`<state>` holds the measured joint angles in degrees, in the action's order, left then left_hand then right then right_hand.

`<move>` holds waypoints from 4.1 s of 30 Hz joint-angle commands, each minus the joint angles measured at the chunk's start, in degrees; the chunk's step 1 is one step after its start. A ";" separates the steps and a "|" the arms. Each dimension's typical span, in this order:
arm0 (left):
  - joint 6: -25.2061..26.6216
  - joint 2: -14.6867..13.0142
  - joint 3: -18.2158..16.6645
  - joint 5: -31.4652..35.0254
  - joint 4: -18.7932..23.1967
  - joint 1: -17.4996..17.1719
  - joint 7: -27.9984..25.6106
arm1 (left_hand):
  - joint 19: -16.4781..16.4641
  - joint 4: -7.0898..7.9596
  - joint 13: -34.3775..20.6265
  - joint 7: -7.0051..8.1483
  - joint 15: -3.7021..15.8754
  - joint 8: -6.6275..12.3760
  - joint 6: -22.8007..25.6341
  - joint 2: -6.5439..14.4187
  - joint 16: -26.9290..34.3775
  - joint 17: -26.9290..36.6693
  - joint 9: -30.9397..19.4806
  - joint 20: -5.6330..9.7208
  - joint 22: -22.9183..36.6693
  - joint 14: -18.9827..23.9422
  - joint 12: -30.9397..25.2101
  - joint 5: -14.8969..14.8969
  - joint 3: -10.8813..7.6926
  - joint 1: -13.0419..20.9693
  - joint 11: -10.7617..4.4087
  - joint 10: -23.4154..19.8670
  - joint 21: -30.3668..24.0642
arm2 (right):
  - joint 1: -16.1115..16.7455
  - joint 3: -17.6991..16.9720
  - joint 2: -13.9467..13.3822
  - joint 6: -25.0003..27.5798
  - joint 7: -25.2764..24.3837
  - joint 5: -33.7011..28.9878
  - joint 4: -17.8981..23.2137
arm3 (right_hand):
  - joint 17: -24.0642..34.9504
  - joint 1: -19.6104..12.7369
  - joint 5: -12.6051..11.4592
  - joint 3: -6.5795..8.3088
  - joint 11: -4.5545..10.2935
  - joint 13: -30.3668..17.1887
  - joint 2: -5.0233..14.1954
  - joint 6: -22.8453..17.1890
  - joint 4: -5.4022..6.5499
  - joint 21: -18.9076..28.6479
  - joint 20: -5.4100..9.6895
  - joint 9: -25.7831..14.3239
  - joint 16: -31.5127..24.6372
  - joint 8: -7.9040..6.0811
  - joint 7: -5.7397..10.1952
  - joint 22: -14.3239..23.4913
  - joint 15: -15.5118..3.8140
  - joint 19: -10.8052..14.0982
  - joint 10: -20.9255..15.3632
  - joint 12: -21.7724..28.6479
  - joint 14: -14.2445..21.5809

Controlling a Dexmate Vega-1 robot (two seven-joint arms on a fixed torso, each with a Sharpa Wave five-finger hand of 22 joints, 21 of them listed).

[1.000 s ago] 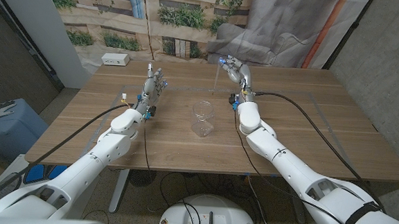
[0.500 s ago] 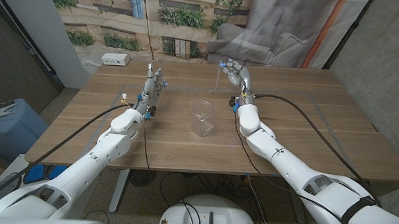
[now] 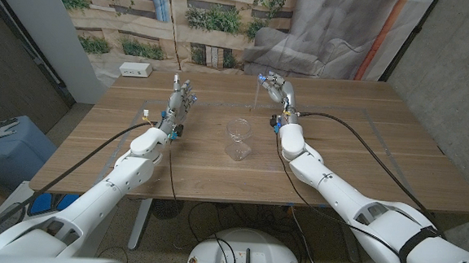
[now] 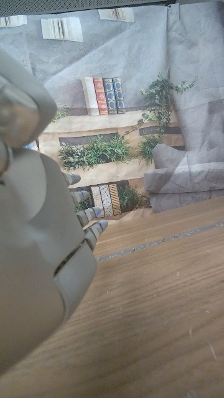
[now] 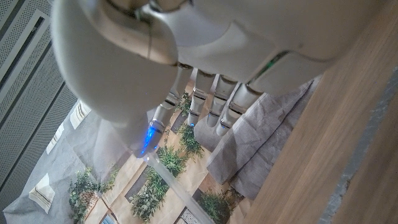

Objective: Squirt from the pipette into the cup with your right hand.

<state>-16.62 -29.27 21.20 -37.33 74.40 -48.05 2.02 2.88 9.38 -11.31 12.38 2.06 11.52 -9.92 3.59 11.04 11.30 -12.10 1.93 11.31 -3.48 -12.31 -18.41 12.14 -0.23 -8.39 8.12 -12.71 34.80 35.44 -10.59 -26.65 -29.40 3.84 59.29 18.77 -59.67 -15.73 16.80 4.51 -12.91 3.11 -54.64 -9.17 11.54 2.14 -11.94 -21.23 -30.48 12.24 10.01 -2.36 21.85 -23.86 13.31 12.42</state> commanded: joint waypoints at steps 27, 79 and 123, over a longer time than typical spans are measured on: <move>-0.04 0.01 0.01 0.02 -0.06 0.02 0.01 | 0.40 0.04 -0.31 0.32 6.51 0.34 -0.34 2.42 0.32 0.09 -0.13 5.22 0.14 -0.53 -0.22 -0.29 0.32 0.07 -0.16 0.36 -0.30 | 0.18 0.44 -1.03 1.34 0.05 -0.38 1.00 | 0.01 -0.01 -0.07 -1.16 -0.29 -0.25 -0.06 3.69 0.02 0.06 -0.47 -0.31 0.32 1.66 0.28 0.14 -4.48 -0.47 2.25 -0.80 -1.45; -0.08 0.06 0.03 0.03 -0.14 0.07 0.03 | 0.34 0.04 -0.31 0.32 6.50 0.34 -0.32 2.42 0.34 0.09 -0.13 5.19 0.14 -0.47 -0.27 -0.29 0.33 0.07 -0.19 0.23 -0.33 | 2.24 -0.05 -4.11 15.93 3.19 3.46 12.22 | -0.05 2.01 -0.10 -2.32 -1.24 -0.36 -0.15 7.13 0.73 0.05 -1.63 -0.48 0.82 3.19 -1.04 0.17 -3.02 -1.00 3.49 -0.93 -1.87; -0.09 0.08 0.04 0.04 -0.15 0.07 0.02 | 0.37 0.04 -0.31 0.32 6.54 0.35 -0.30 2.42 0.32 0.09 -0.13 5.26 0.14 -0.51 -0.25 -0.29 0.32 0.07 -0.15 0.28 -0.31 | 2.99 -0.03 -3.29 15.97 -0.41 2.70 11.13 | 0.02 1.32 -0.82 -2.12 -0.84 -0.38 0.65 0.61 -0.08 0.26 -0.95 -0.69 0.71 0.43 -1.73 0.17 -3.78 -0.65 2.85 -0.51 -1.23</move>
<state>-16.72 -29.19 21.25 -37.29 74.20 -47.96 2.06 2.88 9.38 -11.31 12.38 2.06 11.52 -9.92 3.59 11.04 11.31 -12.10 1.93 11.31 -3.48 -12.31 -18.41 12.14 -0.22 -8.39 8.12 -12.71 37.45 35.39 -14.20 -10.94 -28.66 6.83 70.47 18.62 -57.62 -16.18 14.45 3.80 -13.19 3.34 -52.84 -8.85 11.54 1.03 -12.36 -20.56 -29.28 10.78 9.99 -2.27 20.72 -20.27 12.41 10.68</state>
